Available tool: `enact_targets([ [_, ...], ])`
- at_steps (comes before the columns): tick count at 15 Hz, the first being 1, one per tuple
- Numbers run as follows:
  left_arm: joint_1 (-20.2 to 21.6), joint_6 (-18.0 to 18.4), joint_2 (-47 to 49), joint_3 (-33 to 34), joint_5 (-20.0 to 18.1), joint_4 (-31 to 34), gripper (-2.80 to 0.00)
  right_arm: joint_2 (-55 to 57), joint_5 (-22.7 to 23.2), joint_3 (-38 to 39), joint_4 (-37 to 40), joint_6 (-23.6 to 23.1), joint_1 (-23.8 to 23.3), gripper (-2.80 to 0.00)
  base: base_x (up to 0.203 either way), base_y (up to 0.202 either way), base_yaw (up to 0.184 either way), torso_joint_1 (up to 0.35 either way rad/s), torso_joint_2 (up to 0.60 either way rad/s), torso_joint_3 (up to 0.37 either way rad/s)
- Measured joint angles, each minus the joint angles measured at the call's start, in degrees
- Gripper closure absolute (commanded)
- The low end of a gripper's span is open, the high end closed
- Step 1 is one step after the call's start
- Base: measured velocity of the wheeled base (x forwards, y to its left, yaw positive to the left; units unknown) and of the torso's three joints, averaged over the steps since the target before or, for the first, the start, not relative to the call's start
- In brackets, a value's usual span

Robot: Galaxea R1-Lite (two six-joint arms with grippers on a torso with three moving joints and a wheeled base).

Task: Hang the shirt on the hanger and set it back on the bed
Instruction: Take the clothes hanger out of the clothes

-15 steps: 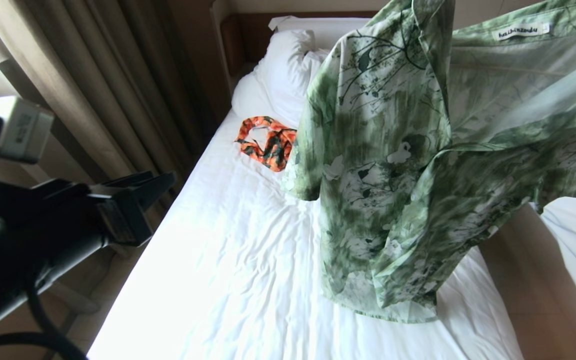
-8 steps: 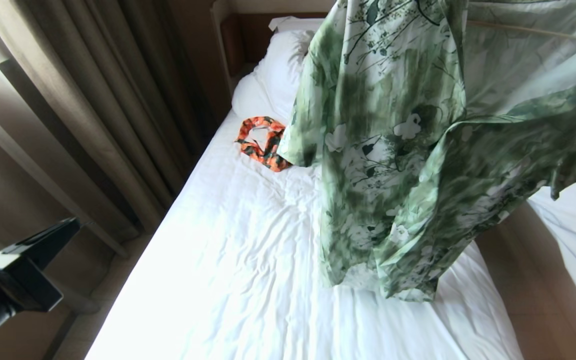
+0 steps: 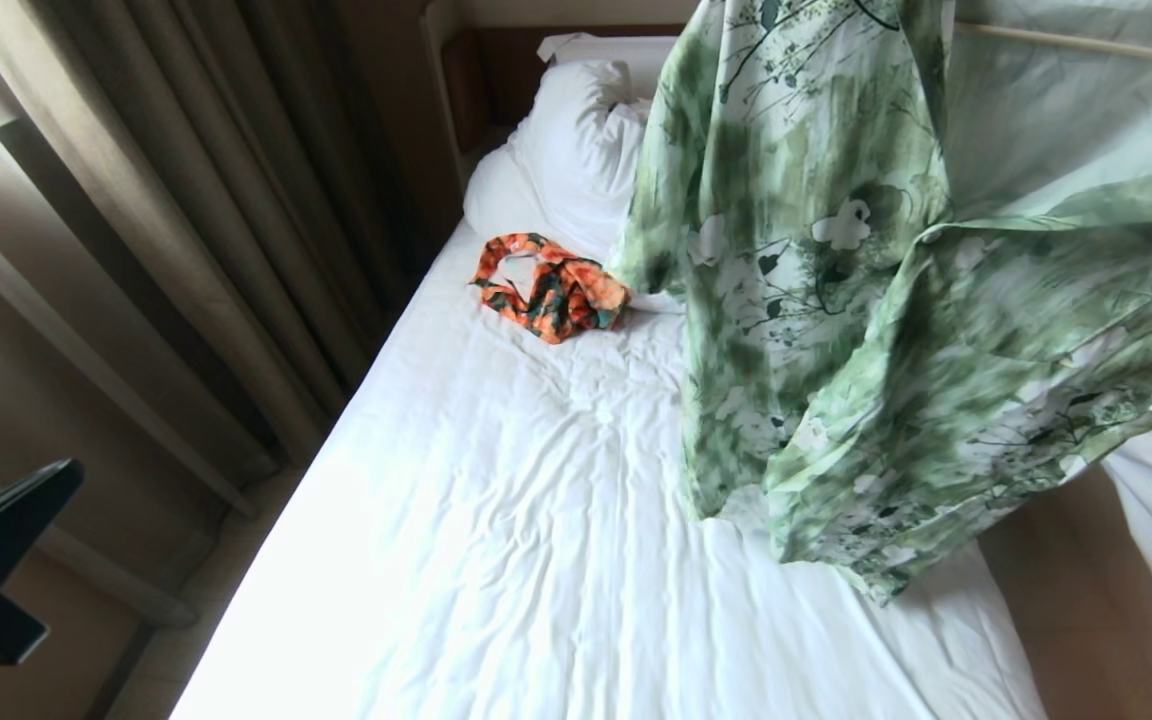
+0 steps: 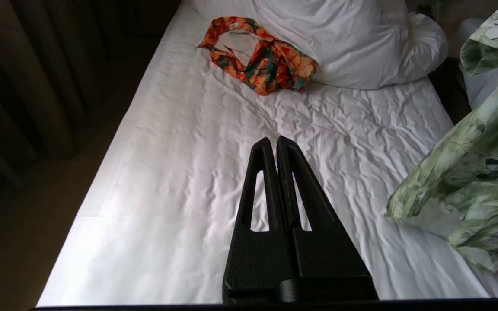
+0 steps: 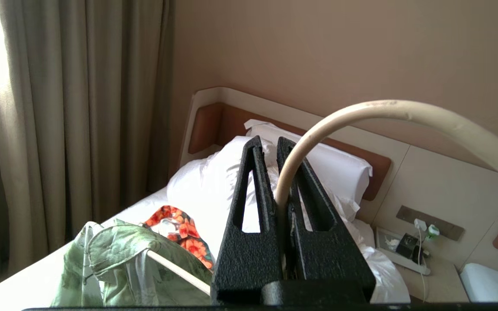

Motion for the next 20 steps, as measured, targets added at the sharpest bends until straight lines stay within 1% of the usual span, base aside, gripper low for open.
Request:
enact_targets([
  [7, 1.34, 0.11, -1.19, 0.00, 0.09, 0.00, 0.00, -1.13, -0.01, 0.05, 0.02, 0.17, -0.09, 0.00, 0.000, 0.000, 0.000, 0.000, 0.00, 0.000],
  [11, 3.14, 0.12, -1.18, -0.35, -0.20, -0.14, 0.00, -1.49, -0.15, 0.09, 0.11, 0.21, -0.09, 0.00, 0.000, 0.000, 0.000, 0.000, 0.00, 0.000],
  [17, 3.33, 0.04, -0.19, -0.79, -2.18, -0.17, 0.00, -2.27, -0.11, 0.13, 0.38, 0.18, -0.17, 0.00, 0.000, 0.000, 0.000, 0.000, 0.00, 0.000],
  [20, 3.33, 0.02, 0.03, -0.79, -2.26, -0.21, 0.00, -2.67, -0.04, 0.13, 0.38, 0.22, -0.89, 0.00, 0.000, 0.000, 0.000, 0.000, 0.00, 0.000],
])
